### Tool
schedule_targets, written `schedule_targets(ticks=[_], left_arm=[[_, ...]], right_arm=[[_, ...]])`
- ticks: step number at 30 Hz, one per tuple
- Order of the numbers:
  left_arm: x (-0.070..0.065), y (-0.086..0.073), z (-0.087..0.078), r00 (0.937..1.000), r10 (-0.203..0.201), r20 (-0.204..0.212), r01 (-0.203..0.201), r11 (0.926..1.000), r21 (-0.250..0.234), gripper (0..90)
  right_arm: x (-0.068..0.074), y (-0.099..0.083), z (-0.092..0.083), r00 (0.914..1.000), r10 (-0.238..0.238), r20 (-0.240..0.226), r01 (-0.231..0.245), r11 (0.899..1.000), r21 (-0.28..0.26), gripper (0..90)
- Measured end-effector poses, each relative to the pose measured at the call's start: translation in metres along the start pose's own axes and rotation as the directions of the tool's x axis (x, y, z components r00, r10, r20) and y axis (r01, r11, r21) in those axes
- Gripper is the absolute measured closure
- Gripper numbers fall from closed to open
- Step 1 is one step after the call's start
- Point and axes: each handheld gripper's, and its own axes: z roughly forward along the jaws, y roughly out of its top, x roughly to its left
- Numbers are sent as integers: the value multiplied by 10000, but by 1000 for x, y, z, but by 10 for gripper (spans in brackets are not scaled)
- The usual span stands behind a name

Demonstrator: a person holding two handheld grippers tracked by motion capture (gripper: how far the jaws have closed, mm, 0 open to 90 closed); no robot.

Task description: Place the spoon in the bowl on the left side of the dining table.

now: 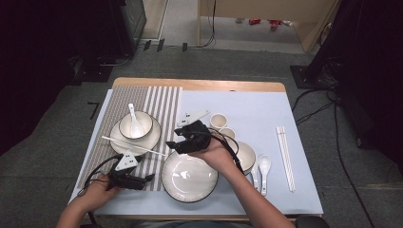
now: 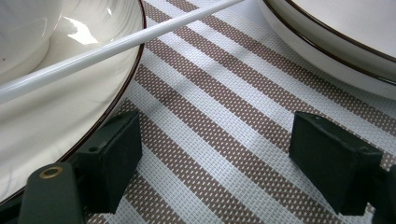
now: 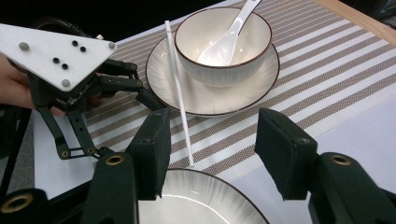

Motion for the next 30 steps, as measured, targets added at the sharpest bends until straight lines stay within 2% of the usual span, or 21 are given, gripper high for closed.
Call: schedule_targets(ticks=[30], left_arm=[[0,0,0,10000,-37,-5,37,10000,-30,175]], right_arm=[[-10,-14,-32,9991,226,366,-216,9994,-276,459]])
